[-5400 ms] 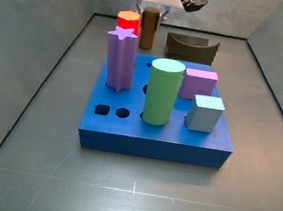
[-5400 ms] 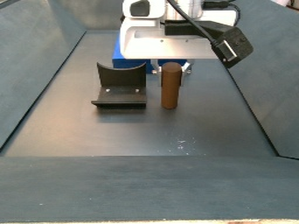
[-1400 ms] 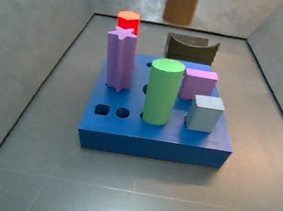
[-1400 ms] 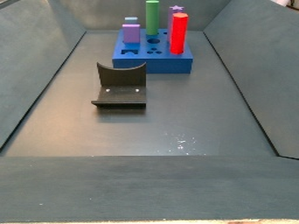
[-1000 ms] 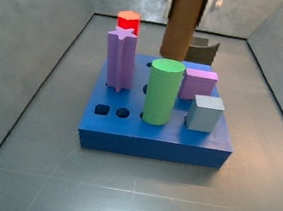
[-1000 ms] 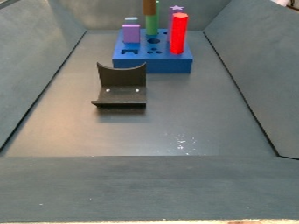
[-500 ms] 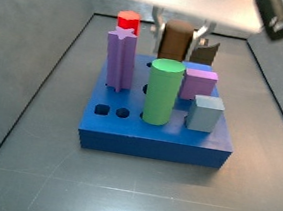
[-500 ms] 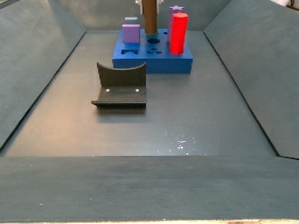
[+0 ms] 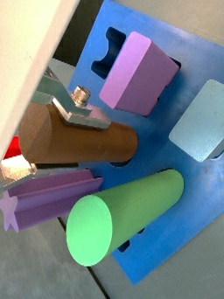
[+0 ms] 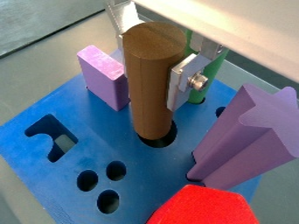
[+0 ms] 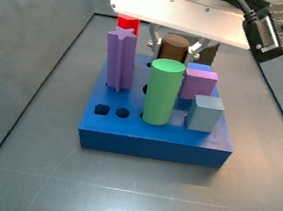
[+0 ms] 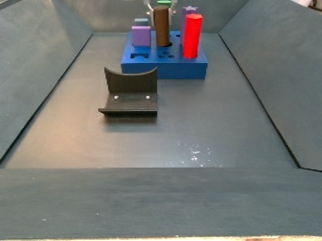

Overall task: Pick up the round object. Move up. Move to above the board. Insert the round object.
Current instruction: Insert the round object.

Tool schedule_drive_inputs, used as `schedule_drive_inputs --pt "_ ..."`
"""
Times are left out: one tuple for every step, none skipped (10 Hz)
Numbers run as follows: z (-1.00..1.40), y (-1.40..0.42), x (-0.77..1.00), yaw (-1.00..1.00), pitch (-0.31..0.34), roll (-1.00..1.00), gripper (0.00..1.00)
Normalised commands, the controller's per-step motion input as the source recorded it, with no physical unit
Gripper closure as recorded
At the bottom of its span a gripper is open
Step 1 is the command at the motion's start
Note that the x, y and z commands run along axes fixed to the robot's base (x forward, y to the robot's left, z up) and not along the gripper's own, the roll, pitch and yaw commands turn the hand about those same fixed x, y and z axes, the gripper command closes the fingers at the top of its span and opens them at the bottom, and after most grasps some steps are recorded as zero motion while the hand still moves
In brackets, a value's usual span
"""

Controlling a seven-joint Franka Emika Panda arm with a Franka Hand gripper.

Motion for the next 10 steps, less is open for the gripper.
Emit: schedule_drive_inputs --pt "-0.37 -0.04 -0.19 0.0 -0.026 0.1 1.0" --pt "-0.35 0.0 -0.27 0.0 -0.063 0.12 1.0" --pt "-0.34 0.0 -0.22 0.0 -0.054 0.16 1.0" --pt "-0.44 0.02 0.0 0.0 -0.069 0.0 1.0" --pt "-0.63 0.0 0.05 0.0 -0.097 0.0 1.0" --pt "-0.77 0.0 0.0 0.0 -0.117 0.0 1.0" --pt "-0.7 -0.05 0.0 0.0 -0.149 0.0 1.0" --pt "-0.34 0.0 0.0 0.0 -0.169 -0.27 1.0" --pt "-0.11 0.0 0.0 0.0 -0.14 -0.11 1.0" --pt "0.0 0.0 0.0 0.0 0.0 0.0 1.0"
